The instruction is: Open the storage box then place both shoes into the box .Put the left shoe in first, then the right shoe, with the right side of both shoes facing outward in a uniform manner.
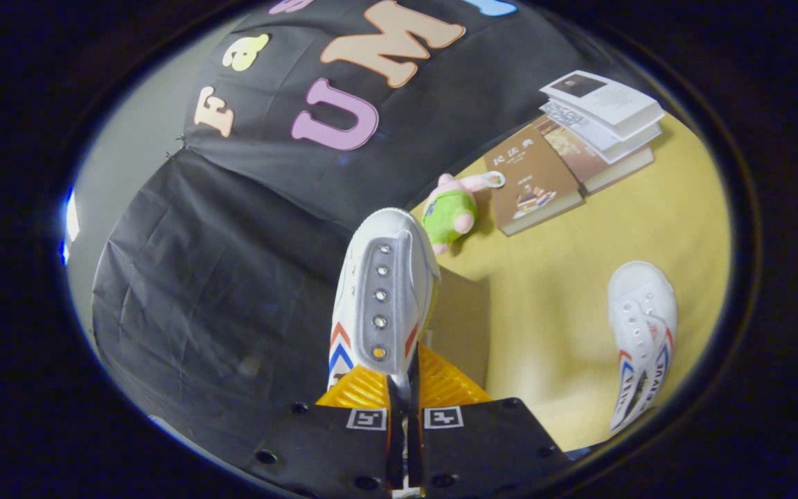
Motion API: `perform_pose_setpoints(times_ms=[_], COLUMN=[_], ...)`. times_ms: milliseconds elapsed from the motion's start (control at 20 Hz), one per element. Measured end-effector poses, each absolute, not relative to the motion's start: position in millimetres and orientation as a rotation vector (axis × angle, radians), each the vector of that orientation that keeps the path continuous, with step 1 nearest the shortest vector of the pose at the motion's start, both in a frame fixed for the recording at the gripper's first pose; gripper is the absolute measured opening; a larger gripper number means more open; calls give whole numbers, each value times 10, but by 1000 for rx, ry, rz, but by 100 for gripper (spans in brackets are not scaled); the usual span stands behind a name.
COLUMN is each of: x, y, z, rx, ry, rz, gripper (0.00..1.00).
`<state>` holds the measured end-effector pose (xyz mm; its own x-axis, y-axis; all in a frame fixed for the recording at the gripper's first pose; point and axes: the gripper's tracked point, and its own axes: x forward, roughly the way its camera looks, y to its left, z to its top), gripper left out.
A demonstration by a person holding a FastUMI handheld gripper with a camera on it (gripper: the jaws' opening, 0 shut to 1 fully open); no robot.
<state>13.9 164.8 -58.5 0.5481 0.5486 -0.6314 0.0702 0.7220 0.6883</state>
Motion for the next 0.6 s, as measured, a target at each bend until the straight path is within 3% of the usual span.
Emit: perform_pose_setpoints(times_ms=[300,600], x=[322,549], y=[2590,2795], z=[-951,-1612], rx=[754,623], ry=[1081,1138], rz=[343,153], gripper=[6,6])
